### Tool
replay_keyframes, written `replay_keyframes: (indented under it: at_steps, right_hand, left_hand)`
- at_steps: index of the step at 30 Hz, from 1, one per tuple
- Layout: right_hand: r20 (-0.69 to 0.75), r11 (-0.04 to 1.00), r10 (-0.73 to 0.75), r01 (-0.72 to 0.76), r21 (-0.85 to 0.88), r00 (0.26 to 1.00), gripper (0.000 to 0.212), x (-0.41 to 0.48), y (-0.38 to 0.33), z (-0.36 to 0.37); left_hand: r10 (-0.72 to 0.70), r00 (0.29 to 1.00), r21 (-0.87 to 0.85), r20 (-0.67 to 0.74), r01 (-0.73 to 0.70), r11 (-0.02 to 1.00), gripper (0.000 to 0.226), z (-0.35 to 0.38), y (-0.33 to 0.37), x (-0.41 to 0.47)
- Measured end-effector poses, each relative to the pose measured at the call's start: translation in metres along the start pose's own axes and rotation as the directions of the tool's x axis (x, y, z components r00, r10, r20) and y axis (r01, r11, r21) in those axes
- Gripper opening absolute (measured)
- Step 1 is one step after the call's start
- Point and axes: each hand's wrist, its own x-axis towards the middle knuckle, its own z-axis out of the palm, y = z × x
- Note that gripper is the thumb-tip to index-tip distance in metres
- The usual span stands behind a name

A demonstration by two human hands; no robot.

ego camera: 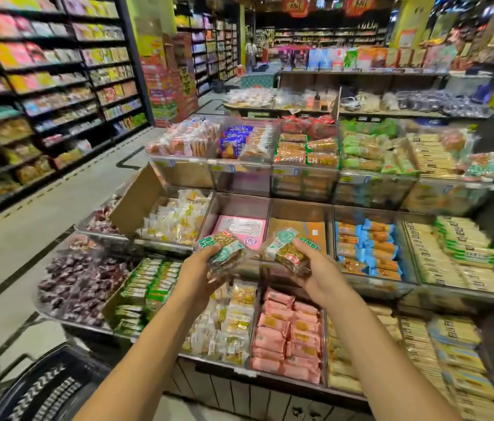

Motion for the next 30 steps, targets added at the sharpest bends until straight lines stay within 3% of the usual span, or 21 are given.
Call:
replay_keyframes:
  at_steps: [16,23,30]
  right_hand:
    - [0.11,0.999,0.018,-0.015,-0.031,0.994,0.03,0.153,-0.022,0.114]
    - [0.044,1.0,0.004,-0.004,-0.014,0.999,0.039,0.204,-0.01,0.144]
    - [-0.104,0.999,-0.022,0.019,-0.028,0.994,0.038,0.24,0.014,0.169]
  left_hand:
    - [0.097,0.995,-0.06,-0.011,-0.098,0.993,0.029,-0.027,0.079,0.132]
    - [0.076,0.995,-0.004,-0.06,-0.076,0.997,0.024,-0.052,0.105,0.203]
    - [-0.001,1.0,0.068,0.001,0.0,0.998,0.017,-0.092,0.115,0.269]
